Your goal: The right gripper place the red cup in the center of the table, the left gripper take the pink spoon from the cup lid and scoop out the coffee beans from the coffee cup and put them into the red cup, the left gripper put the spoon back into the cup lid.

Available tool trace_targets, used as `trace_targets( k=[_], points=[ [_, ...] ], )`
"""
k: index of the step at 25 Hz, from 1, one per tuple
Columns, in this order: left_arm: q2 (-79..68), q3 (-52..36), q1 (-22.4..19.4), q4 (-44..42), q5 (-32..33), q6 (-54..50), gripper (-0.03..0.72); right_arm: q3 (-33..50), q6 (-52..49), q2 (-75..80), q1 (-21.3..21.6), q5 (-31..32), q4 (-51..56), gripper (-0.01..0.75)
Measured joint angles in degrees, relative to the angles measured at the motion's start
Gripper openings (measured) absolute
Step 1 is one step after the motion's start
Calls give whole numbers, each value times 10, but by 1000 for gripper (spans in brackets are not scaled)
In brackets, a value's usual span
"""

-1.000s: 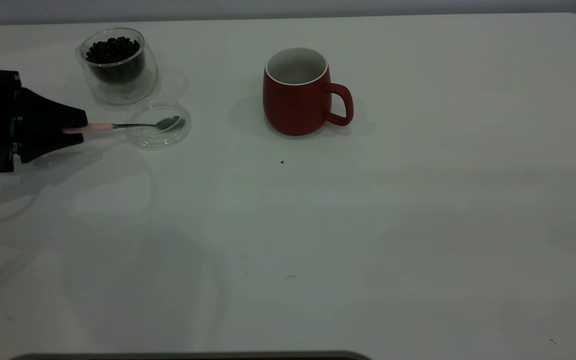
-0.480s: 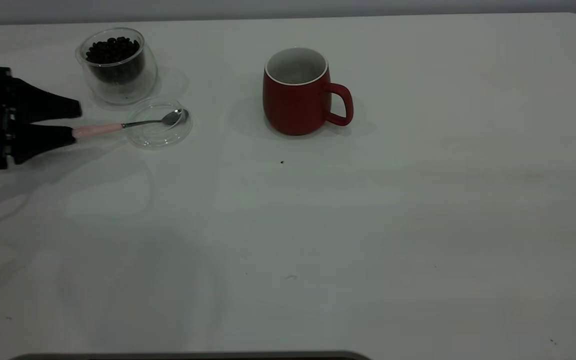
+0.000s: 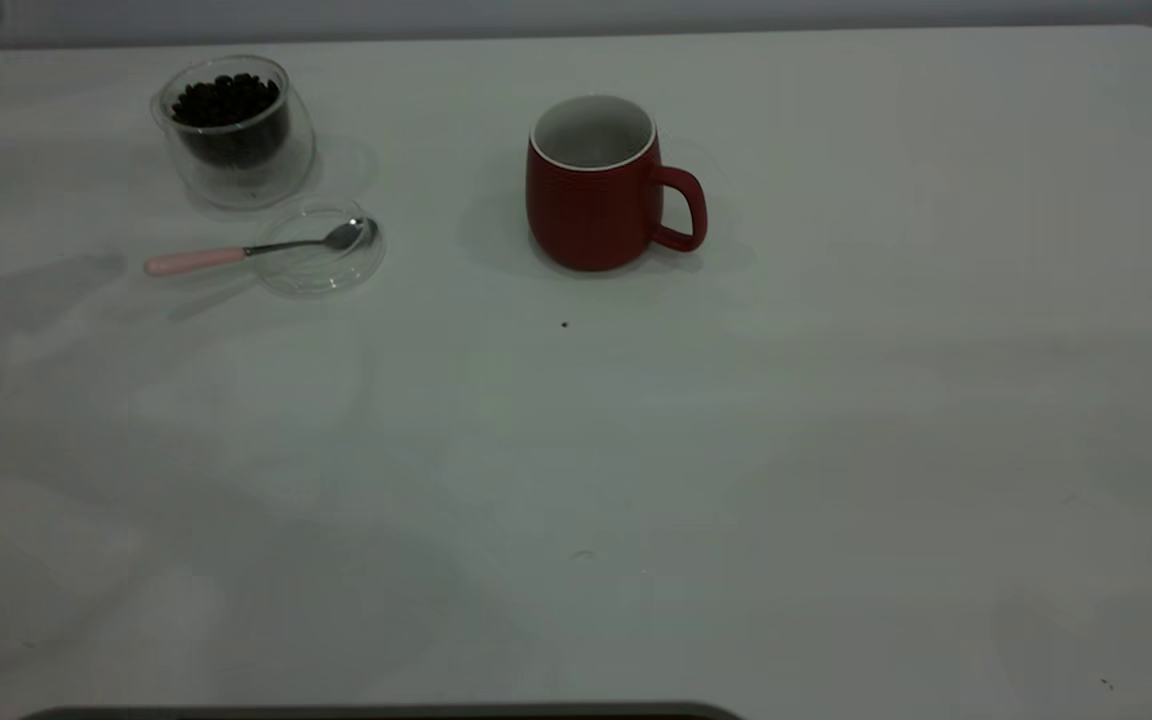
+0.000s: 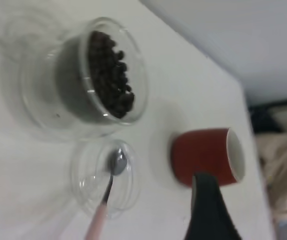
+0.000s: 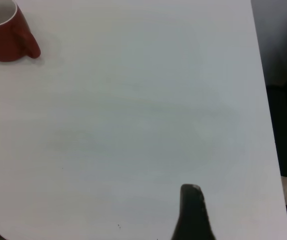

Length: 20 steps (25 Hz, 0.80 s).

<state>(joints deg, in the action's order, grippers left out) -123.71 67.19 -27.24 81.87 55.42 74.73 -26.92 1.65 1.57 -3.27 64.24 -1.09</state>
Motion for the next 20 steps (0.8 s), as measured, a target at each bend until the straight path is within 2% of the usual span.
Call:
trace_targets(
  k=[3,6,8,12,16,20],
  points=[
    [96,-1,41,-146,-78,-120,491,0,0,0,0,0,0,585],
    [184,-2,99,-330,-104,-274,490,0,0,0,0,0,0,585],
    [237,-4,146,-468,-87,-385,490,0,0,0,0,0,0,585],
    [318,-5,230,-705,9,-611,490,0,0,0,0,0,0,585],
    [375,-5,287,-833,112,-769,490,0,0,0,0,0,0,585],
    [418,-18,334,-848,116,-807,490,0,0,0,0,0,0,585]
  ],
)
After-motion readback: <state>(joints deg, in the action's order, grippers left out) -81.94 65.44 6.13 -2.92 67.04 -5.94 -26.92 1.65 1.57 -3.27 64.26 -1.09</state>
